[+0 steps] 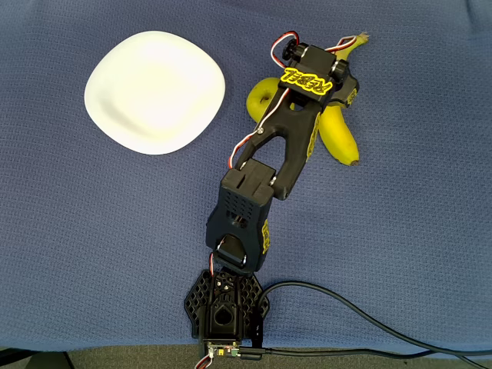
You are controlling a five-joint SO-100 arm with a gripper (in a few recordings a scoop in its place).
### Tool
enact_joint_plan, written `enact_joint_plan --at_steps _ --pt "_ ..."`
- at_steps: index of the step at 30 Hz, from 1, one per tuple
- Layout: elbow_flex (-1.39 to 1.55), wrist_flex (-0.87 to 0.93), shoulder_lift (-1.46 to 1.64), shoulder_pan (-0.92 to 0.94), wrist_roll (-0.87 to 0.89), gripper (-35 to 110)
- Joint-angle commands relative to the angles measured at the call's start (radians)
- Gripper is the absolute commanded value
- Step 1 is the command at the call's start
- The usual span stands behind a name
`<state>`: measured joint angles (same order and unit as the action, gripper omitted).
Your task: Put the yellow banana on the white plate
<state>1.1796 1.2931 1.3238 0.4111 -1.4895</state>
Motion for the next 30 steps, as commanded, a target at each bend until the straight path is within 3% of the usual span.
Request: enact_joint_plan --at_steps 1,10,17,24,30 --pt "0.026 -0.067 -0.005 -0.015 -0.353 13" --pt "0.109 -0.184 -0.054 -0.018 -0.186 13" --pt "0.153 -0.416 0.014 -0.061 0.629 21" --pt "0.176 -0.367 0.083 -0.077 1.086 29" --pt "0.241 -0.509 0.092 -0.032 1.514 40"
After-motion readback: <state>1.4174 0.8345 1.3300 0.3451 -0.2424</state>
